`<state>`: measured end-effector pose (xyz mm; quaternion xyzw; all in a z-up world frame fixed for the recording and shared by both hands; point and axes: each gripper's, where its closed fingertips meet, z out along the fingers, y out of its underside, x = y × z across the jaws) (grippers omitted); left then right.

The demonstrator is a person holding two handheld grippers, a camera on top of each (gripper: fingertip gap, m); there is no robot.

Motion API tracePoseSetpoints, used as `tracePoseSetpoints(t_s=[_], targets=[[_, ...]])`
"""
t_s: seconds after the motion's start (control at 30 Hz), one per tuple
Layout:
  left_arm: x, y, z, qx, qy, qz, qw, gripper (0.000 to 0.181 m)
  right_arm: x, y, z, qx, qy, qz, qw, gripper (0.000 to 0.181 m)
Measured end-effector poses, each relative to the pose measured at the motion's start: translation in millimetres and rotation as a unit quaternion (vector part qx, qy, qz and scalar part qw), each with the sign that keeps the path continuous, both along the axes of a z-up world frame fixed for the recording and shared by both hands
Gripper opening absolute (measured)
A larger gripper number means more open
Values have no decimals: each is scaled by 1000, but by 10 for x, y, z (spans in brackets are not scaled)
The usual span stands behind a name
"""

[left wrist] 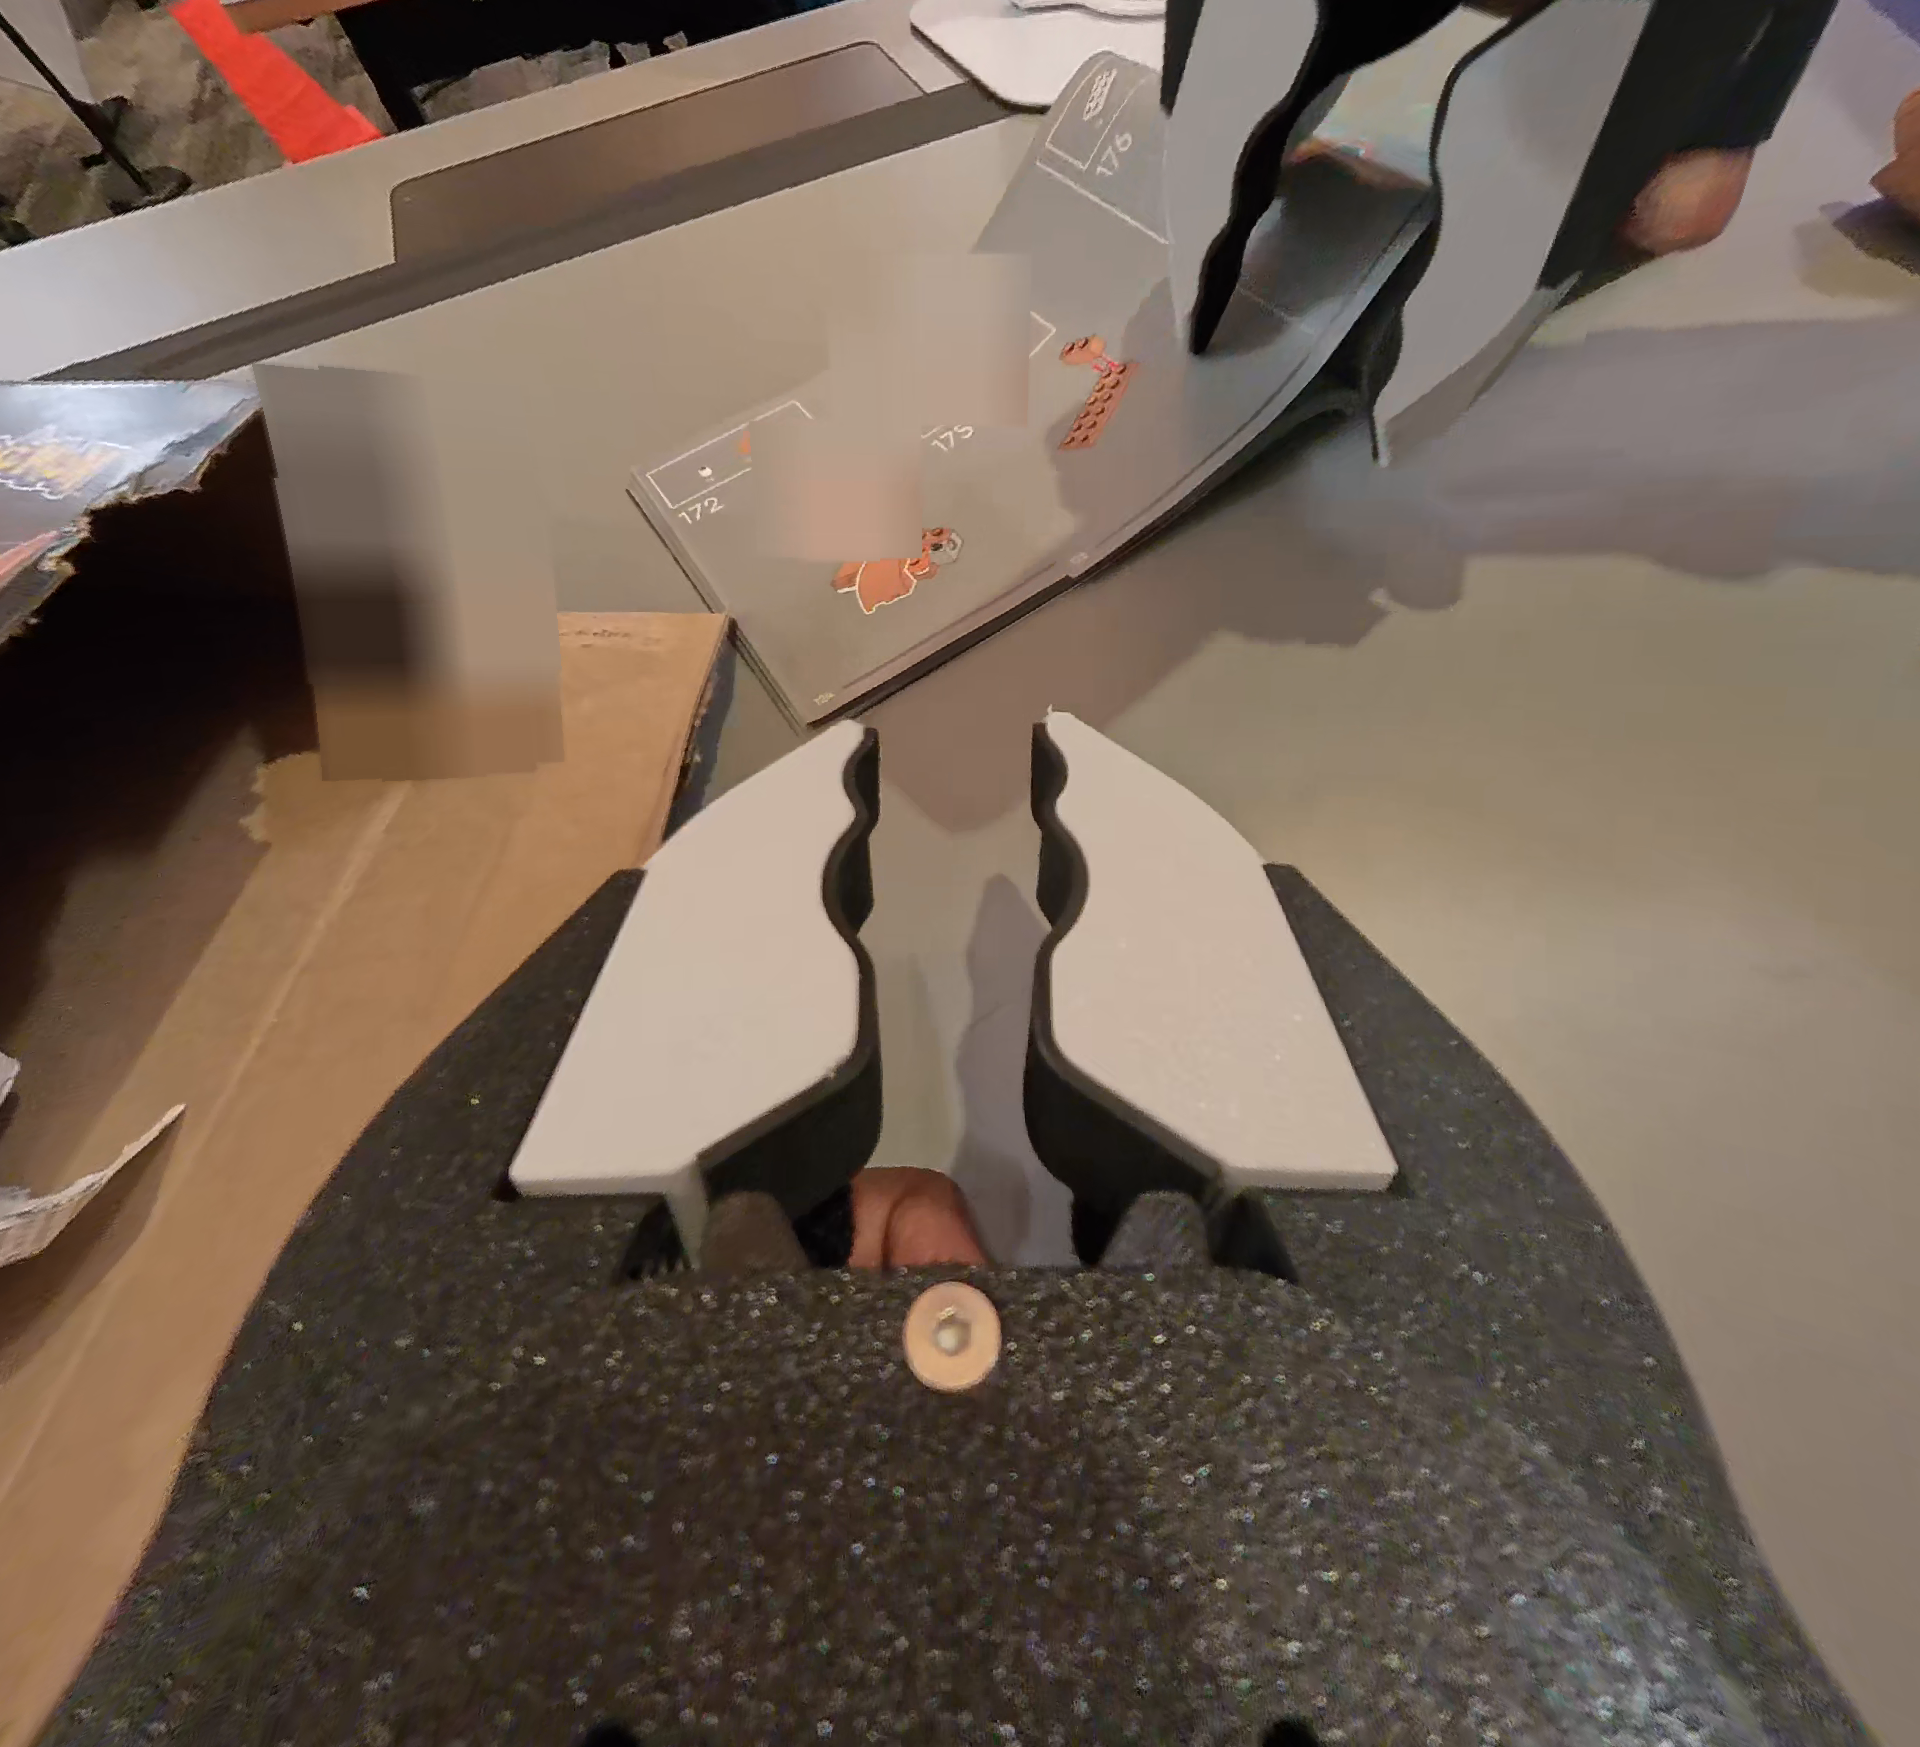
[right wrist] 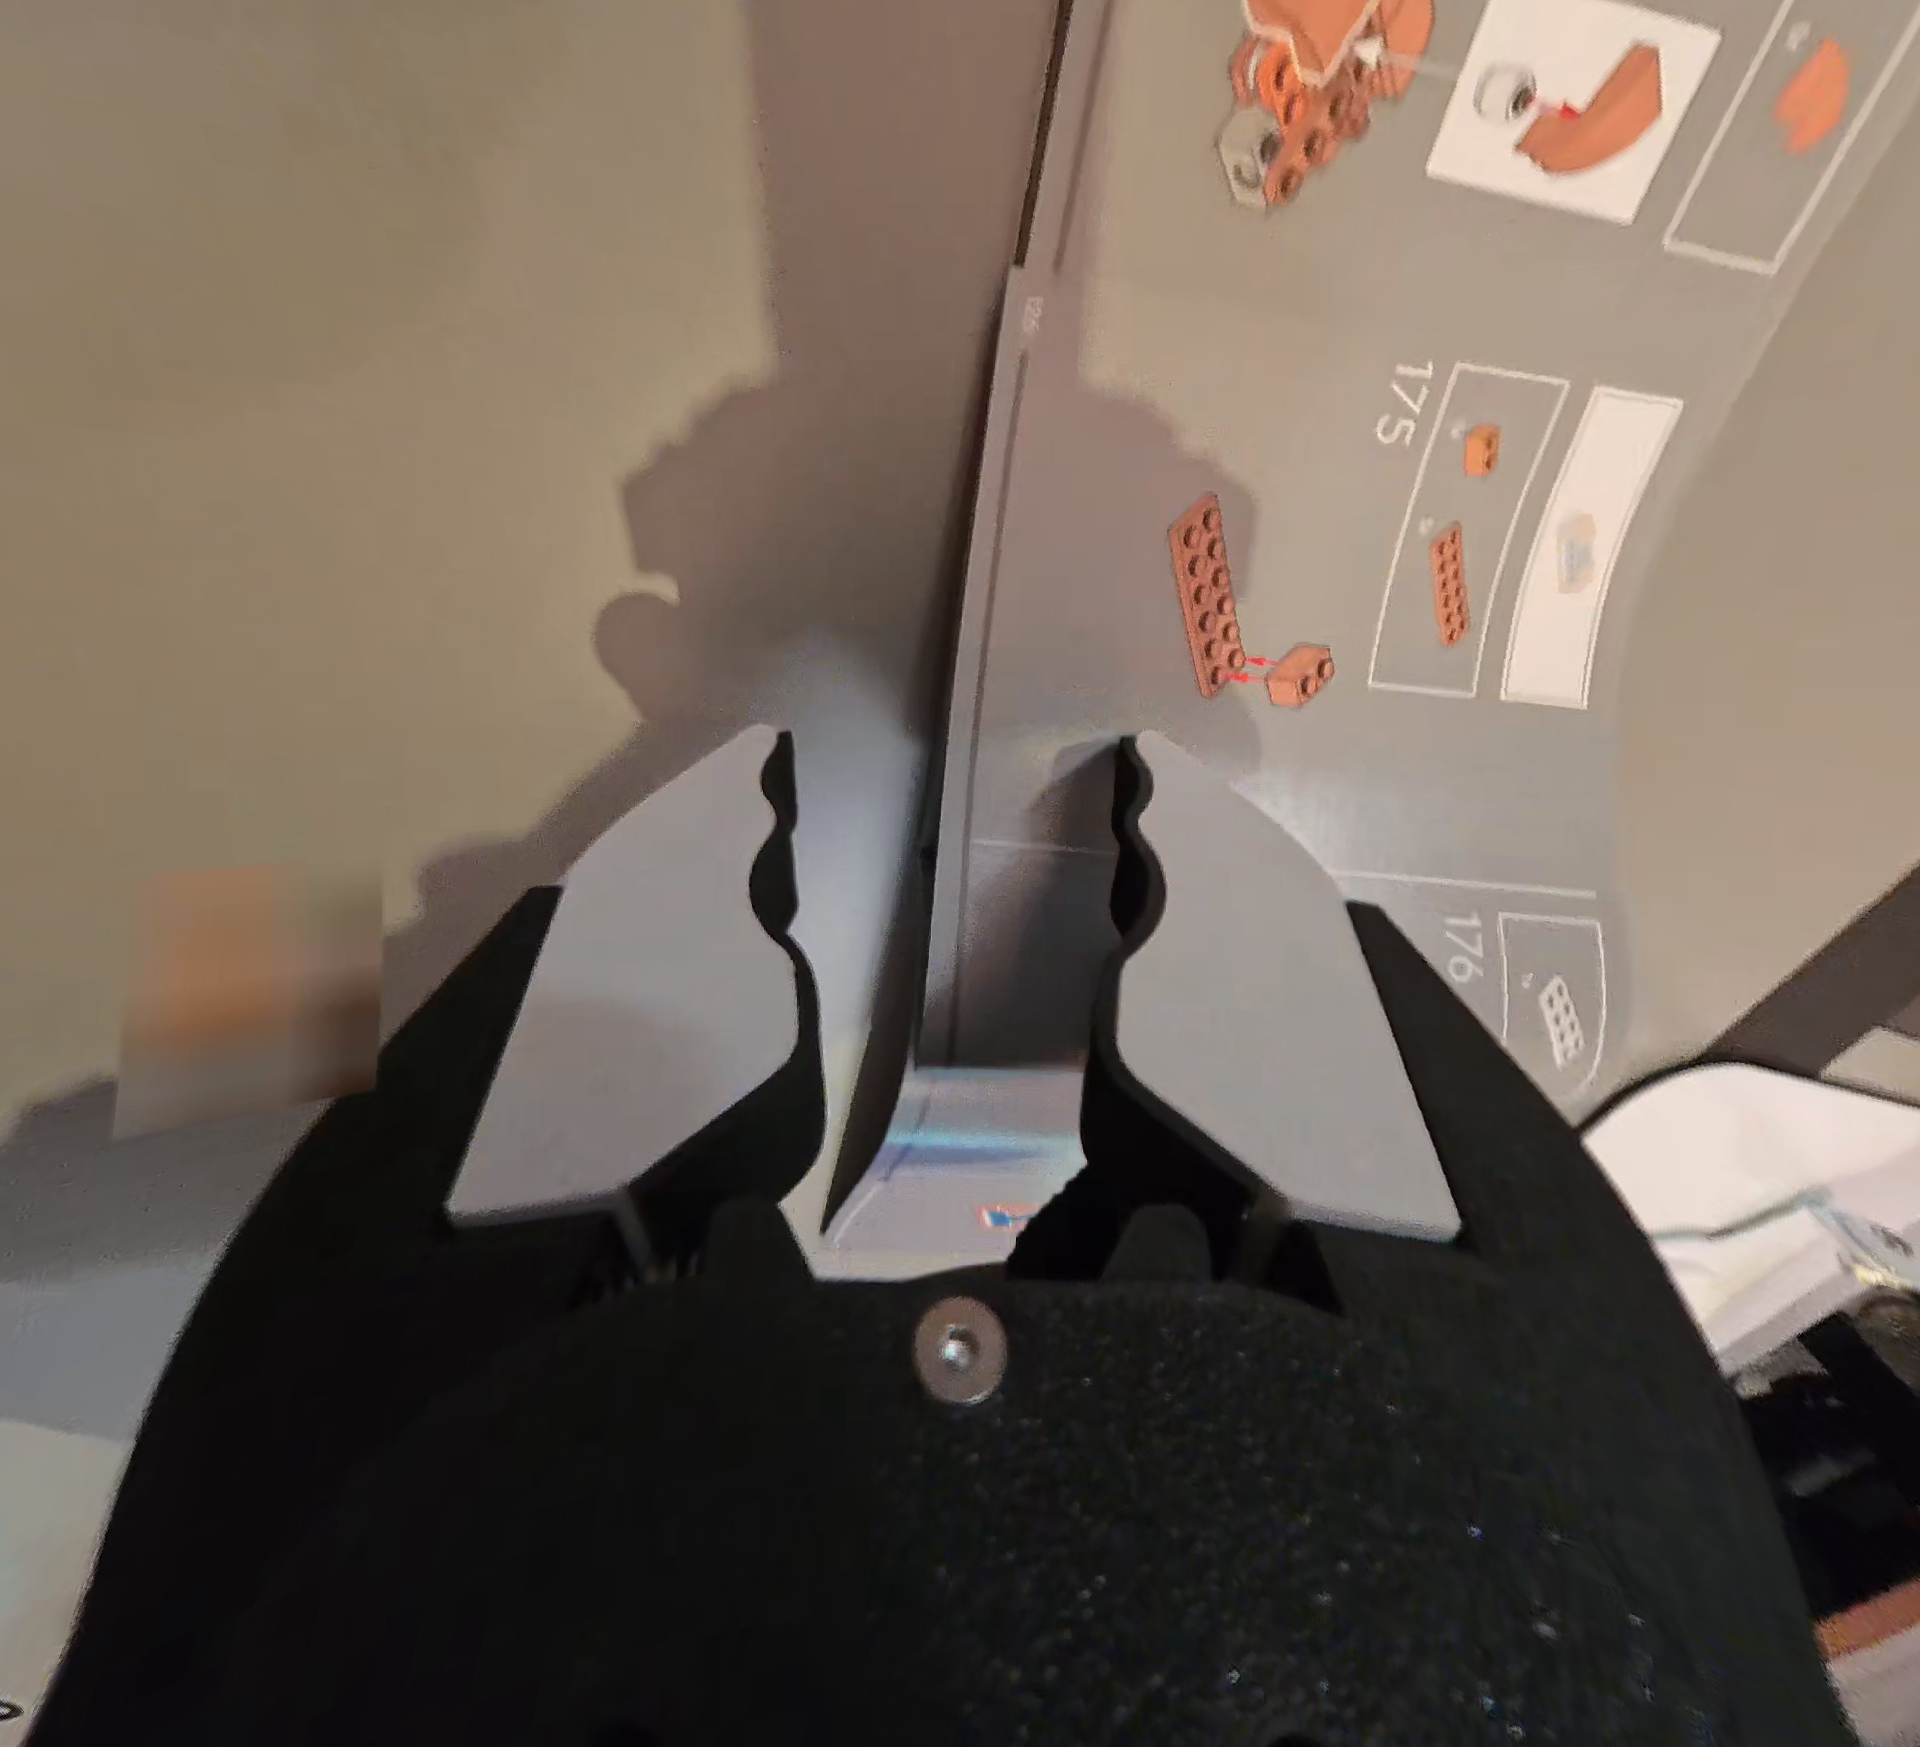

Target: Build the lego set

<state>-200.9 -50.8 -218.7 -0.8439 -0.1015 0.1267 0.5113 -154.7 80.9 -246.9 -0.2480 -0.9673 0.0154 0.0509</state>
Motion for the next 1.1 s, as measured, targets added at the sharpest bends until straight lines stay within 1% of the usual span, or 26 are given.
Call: tracePoseSetpoints(t_s=[0.27, 0.37, 0.63, 0.8, 0.9, 1.0, 1.1], targets=[[77, 180, 37, 3, -39, -40, 998, 28, 15, 193, 198, -1, 83, -35, 996, 57], [97, 287, -6, -29, -45, -68, 996, 28, 18, 236, 202, 0, 103, -46, 994, 56], [5, 561, 6, -80, -41, -90, 992, 29, 31, 405, 207, 18, 163, -77, 983, 54], [-48, 653, 68, -85, -47, -86, 992, 29, 77, 516, 245, 7, 206, -125, 971, 54], [-208, 584, 87, -91, -48, -57, 993, 29, 131, 585, 240, 0, 232, -160, 959, 54], [-427, 455, 149, -63, -79, -14, 995, 29, 182, 645, 219, -12, 255, -195, 947, 53], [-559, 378, 266, -12, -121, 14, 993, 29, 216, 686, 210, -31, 276, -222, 935, 53]])
